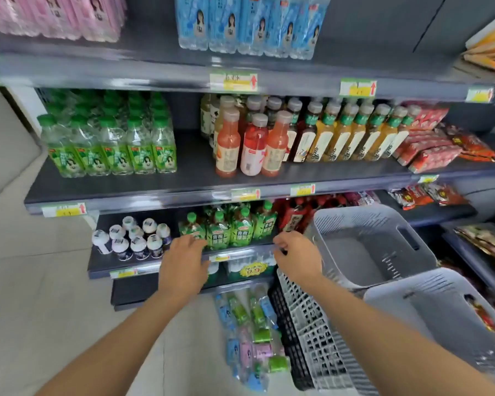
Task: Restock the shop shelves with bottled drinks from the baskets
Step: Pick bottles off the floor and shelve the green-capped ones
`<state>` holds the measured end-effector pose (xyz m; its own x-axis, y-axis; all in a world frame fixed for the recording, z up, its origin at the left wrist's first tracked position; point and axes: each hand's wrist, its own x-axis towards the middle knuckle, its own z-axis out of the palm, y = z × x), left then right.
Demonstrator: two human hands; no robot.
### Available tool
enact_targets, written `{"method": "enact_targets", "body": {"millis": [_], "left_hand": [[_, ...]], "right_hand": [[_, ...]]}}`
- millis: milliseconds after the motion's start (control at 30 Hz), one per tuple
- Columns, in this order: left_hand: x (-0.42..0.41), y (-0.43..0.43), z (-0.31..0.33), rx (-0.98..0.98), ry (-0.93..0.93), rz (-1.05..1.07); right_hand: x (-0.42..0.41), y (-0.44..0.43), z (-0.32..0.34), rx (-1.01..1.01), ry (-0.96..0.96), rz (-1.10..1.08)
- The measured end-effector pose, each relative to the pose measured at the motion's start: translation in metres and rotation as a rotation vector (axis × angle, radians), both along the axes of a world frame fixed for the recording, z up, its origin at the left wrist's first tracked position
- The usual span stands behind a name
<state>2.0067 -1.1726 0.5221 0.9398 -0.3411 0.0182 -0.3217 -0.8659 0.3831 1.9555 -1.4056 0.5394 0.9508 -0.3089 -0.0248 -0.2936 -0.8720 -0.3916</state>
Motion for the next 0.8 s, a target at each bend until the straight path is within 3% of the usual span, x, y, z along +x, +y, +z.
{"method": "enact_targets", "body": {"millis": [467,800], "left_hand": [[-0.044,-0.025,-0.159,0.211,0.350,-0.129],[-0.086,-0.067,-0.287,0.181,0.503,0.012]], "right_hand": [[-0.064,-0.020,-0.161,0.083,0.350,-0.197],[-0.087,-0.047,-0.285,0.106,0.488,-0.122]]}}
